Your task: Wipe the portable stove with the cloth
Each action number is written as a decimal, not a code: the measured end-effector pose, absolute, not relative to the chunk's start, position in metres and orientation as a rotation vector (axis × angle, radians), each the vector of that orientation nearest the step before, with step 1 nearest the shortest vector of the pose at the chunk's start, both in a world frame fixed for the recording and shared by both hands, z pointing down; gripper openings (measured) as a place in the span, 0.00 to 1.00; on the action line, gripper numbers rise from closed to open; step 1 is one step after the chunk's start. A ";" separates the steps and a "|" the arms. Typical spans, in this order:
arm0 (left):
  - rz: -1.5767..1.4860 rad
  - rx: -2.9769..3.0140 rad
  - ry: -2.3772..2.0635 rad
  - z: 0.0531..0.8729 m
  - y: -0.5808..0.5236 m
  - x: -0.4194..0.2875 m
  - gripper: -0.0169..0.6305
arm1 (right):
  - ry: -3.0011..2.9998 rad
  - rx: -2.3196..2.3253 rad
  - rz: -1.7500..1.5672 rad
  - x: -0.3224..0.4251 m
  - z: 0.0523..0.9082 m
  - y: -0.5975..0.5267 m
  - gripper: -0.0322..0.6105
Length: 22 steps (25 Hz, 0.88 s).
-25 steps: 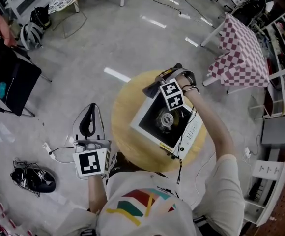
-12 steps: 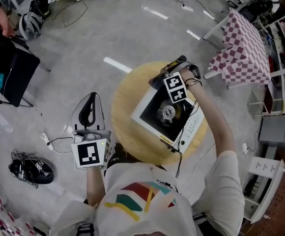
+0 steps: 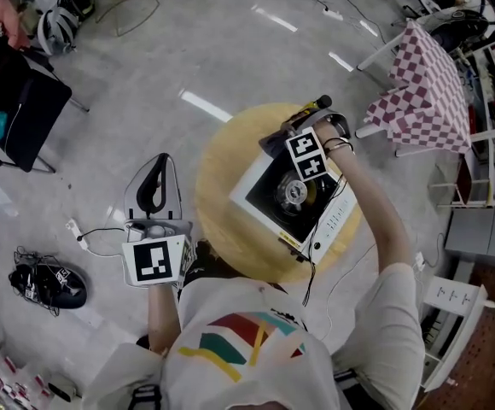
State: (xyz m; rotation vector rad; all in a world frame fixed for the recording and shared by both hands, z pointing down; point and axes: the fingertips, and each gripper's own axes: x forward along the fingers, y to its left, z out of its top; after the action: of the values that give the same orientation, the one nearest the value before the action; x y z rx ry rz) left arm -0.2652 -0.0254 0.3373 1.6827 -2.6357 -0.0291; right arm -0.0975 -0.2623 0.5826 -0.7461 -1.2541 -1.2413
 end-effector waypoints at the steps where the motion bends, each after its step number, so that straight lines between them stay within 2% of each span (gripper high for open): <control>1: -0.031 1.681 -2.638 0.337 -0.025 -0.266 0.04 | -1.250 -0.764 -1.234 -0.097 0.583 -0.258 0.10; 22: 0.012 1.700 -2.593 0.347 -0.012 -0.252 0.04 | -1.313 -0.976 -1.280 -0.085 0.587 -0.130 0.11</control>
State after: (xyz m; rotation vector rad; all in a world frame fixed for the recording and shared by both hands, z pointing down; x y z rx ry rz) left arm -0.2516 -0.0117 0.3473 1.7000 -2.5928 0.0115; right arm -0.0849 -0.1297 0.5865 -0.9761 -1.3125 -1.2802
